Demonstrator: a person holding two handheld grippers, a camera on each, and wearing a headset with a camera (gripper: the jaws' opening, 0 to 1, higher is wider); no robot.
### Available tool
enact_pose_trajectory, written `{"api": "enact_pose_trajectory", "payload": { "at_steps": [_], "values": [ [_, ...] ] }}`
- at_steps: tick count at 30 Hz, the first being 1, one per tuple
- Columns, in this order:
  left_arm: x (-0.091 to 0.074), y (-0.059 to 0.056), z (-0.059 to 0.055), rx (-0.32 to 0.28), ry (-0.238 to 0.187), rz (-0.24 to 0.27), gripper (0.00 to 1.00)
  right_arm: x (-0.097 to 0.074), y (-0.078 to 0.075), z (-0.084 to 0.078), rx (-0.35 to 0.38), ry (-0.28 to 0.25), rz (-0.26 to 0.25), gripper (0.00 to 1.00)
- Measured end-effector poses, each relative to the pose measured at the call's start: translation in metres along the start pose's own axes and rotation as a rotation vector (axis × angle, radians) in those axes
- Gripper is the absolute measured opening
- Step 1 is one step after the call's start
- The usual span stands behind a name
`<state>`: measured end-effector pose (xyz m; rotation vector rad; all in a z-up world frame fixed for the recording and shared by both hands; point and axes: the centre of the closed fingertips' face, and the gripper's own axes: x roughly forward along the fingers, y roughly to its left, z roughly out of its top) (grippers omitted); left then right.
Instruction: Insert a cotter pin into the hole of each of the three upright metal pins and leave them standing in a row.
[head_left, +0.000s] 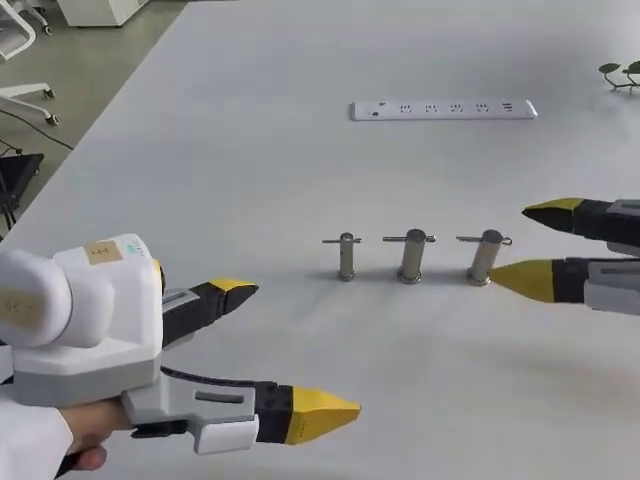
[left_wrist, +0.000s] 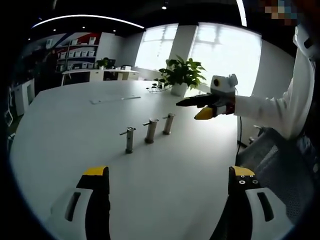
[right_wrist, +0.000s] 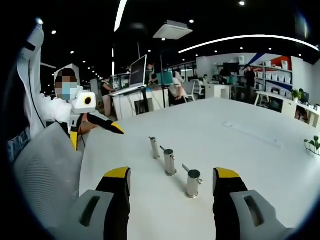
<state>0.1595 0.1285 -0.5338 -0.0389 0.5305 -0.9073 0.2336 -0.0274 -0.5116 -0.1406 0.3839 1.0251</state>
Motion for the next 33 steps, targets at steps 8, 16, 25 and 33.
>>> {"api": "enact_pose_trajectory", "payload": {
  "at_steps": [8, 16, 25, 33],
  "values": [
    [0.001, 0.000, 0.008, 0.001, -0.026, 0.008, 0.99, -0.020, 0.019, 0.003, 0.042, 0.004, -0.047, 0.84],
    [0.003, -0.004, 0.015, -0.008, -0.042, 0.011, 0.99, -0.045, 0.032, -0.008, 0.097, 0.024, -0.082, 0.97],
    [-0.004, -0.011, 0.010, -0.046, -0.024, 0.025, 0.99, -0.056, 0.040, -0.025, 0.189, 0.073, -0.108, 0.98],
    [-0.009, -0.009, -0.004, -0.050, 0.028, 0.092, 0.99, -0.062, 0.034, -0.035, 0.223, 0.106, -0.148, 0.98]
  ]
}}
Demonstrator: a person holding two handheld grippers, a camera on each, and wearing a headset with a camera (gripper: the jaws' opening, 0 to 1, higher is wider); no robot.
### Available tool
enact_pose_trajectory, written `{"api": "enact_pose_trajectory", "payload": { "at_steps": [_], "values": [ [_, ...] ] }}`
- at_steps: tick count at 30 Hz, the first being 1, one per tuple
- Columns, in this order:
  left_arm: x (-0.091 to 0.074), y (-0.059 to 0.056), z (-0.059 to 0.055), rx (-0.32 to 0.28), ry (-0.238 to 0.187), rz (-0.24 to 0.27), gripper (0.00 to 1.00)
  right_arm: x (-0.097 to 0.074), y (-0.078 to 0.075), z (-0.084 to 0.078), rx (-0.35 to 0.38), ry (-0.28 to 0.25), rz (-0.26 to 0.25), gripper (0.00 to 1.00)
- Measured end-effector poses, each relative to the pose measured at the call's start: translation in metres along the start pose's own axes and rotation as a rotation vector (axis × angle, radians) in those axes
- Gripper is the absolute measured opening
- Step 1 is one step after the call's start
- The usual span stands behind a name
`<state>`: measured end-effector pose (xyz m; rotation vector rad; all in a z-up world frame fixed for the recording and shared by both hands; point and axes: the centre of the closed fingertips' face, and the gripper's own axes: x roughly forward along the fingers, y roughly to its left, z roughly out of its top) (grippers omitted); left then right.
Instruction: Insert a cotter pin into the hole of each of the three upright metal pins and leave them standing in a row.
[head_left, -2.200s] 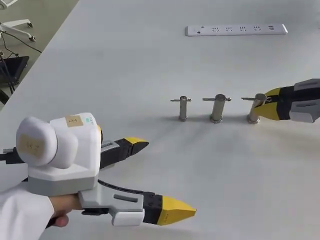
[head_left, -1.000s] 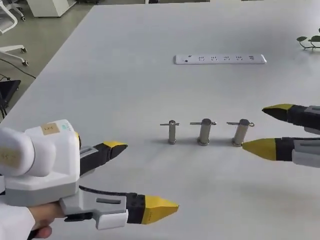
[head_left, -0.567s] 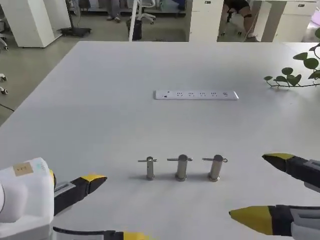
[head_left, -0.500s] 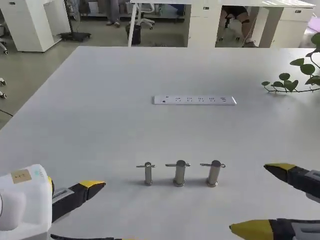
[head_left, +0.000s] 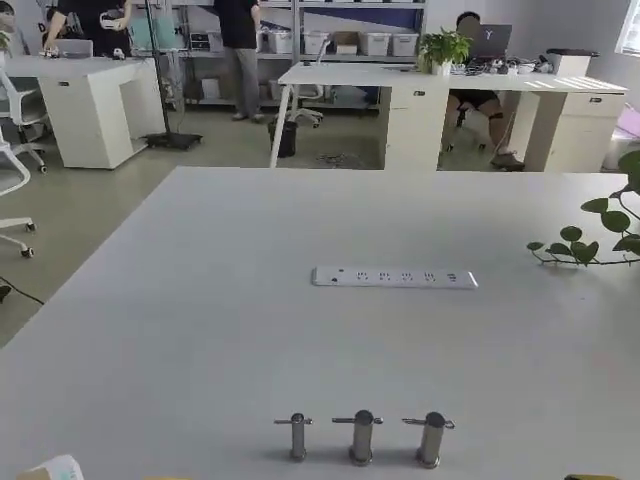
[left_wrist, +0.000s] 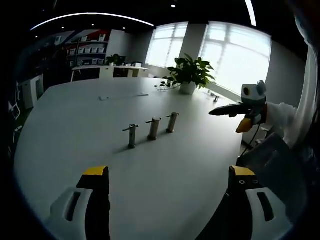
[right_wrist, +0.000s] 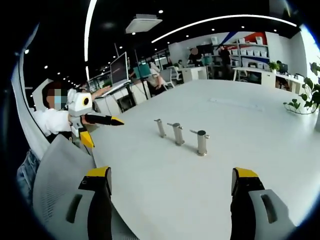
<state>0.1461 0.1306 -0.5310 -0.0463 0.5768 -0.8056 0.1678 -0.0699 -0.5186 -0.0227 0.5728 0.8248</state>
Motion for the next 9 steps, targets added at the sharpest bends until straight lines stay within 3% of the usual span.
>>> {"api": "enact_pose_trajectory", "payload": {
  "at_steps": [3, 9],
  "values": [
    [0.000, 0.000, -0.001, -0.012, 0.001, 0.014, 0.99, -0.003, 0.000, -0.005, 0.008, 0.008, -0.007, 0.98],
    [0.005, 0.001, 0.005, -0.037, -0.036, 0.024, 0.99, -0.010, -0.003, -0.017, 0.022, 0.034, -0.027, 0.98]
  ]
}}
